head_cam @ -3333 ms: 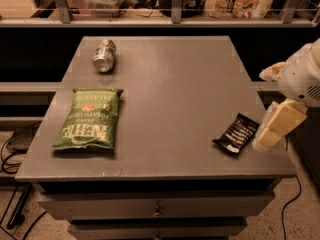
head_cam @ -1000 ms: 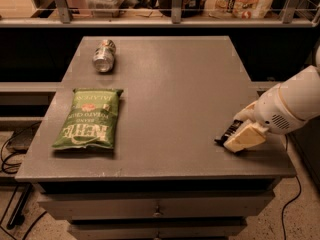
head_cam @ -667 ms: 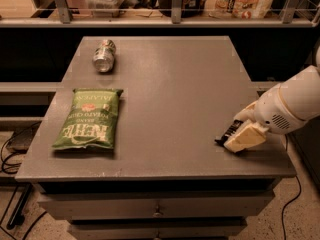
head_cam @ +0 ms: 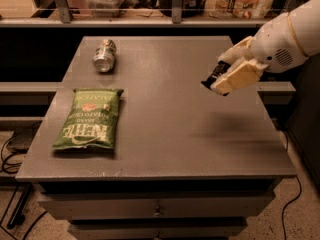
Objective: Move rxbar chocolate near 7up can
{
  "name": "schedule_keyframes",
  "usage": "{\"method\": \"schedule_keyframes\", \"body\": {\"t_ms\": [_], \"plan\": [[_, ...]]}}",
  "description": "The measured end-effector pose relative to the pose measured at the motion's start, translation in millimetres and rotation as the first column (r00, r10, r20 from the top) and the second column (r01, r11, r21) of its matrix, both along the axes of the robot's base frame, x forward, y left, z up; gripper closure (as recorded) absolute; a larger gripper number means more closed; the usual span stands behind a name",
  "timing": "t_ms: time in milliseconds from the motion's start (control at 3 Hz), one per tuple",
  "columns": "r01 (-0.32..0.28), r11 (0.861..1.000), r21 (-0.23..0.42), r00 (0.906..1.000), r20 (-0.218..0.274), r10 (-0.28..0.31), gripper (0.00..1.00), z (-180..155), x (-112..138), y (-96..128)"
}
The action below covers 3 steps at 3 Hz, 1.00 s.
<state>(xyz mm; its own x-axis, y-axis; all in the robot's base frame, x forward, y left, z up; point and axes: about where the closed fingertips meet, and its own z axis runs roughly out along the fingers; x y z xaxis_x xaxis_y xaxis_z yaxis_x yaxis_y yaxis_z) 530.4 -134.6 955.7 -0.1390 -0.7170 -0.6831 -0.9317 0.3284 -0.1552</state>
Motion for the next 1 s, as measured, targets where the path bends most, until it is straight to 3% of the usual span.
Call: {"method": "schedule_keyframes", "body": {"t_ms": [333,667,1000], "plan": [[-0.001,1.000,-0.001,1.0000,-0.003,0.001,1.00,-1,-1,1],[0.009,0.998,0.058,0.9999,0.011,-0.009,1.00,-7,19,23],[-0.022,0.989,0.145,0.9987,0.048,0.015,1.00,-12,55,74]]}}
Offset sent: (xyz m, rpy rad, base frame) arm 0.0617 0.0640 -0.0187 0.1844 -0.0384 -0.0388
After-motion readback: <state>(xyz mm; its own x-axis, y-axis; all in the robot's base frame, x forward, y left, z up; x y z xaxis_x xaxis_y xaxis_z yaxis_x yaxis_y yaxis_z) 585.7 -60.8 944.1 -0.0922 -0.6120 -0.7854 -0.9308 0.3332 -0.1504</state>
